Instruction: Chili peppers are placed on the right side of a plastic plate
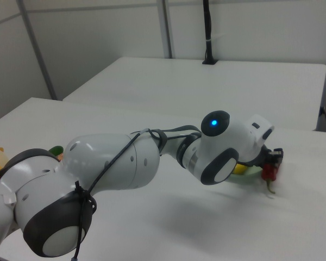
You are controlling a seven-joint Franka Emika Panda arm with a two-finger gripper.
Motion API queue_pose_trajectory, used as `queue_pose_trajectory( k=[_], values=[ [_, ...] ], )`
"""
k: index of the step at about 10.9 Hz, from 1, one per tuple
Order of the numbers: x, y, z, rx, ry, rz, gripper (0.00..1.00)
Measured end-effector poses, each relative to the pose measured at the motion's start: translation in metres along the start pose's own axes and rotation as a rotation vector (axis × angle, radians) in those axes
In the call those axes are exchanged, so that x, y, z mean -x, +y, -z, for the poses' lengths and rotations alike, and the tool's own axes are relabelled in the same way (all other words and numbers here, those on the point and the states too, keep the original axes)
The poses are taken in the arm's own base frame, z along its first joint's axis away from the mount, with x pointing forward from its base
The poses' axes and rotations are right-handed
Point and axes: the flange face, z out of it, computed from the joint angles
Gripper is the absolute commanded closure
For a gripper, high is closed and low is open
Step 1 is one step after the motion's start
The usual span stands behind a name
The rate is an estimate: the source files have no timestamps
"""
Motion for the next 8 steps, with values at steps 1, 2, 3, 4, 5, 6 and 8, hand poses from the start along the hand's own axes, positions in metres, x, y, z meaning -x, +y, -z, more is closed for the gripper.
queue_pose_trajectory(
  k=[1,2,3,4,5,6,8],
  values=[
    [-0.001,0.001,0.000,0.001,0.001,0.001,0.38],
    [-0.001,0.001,0.001,0.003,0.003,0.002,0.23],
    [-0.002,0.002,0.002,0.004,0.005,0.002,0.17],
    [-0.002,0.003,0.002,0.007,0.006,0.001,0.09],
    [-0.002,0.004,0.003,0.008,0.007,0.001,0.01],
    [-0.003,0.006,0.004,0.011,0.009,0.000,0.00],
    [-0.012,0.014,0.015,0.029,0.027,0.000,0.00]
  ],
)
